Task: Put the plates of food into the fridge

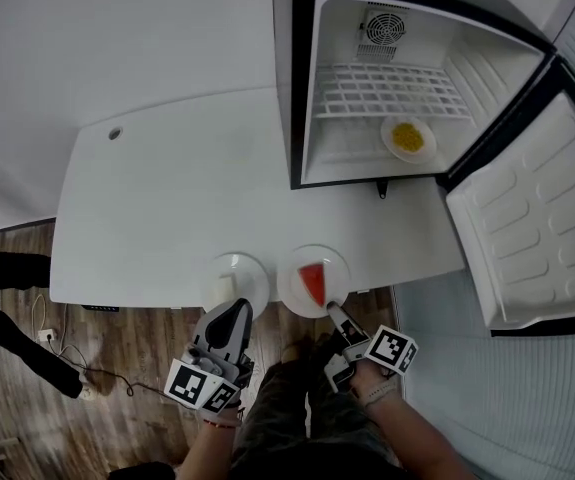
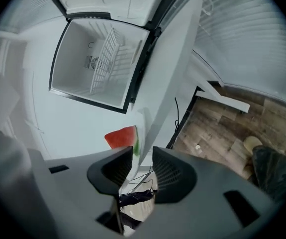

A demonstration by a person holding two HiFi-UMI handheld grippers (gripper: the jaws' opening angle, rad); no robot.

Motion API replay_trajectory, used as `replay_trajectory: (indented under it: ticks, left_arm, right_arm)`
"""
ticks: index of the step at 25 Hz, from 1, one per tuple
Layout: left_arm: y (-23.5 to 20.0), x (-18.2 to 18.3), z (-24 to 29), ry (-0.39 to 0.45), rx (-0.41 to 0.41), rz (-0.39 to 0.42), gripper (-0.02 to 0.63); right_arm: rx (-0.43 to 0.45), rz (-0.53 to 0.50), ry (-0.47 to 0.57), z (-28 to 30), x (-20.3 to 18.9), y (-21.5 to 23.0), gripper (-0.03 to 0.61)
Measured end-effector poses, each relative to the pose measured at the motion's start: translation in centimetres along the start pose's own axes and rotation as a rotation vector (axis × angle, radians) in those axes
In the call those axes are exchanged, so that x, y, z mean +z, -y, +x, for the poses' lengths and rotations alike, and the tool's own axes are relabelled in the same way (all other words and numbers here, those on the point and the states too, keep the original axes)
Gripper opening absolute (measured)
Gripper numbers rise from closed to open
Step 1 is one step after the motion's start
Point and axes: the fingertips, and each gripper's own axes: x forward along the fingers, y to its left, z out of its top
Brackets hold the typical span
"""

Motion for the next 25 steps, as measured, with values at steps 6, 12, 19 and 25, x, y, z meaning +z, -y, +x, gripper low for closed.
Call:
replay_trajectory:
  ticks: [6,12,19,25]
  left_arm:
    - [-0.8,-0.3,0.4,-0.007,0.007,-0.017,0.006]
    - [-1.0,0.1,1.0,-0.020,-0.001,-0.017,0.006]
    - [-0.8,0.6,2.3,-0.017,-0.028,-0.016,0.006]
    - [-0.7,1.1,3.3,-0.017,-0.051,-0.022,0.006]
  right_arm:
    - [0.034,0.091,-0.006,1.3,-0.3,0.3,0.106]
    - [0.077,0.120,-0.013,1.6,-0.3,-0.3,0.031]
    - [0.089,0.164,-0.026,1.6,0.1,-0.2,0.014]
    - [0.090,0.184,-0.028,0.8,0.5,-0.5,0.012]
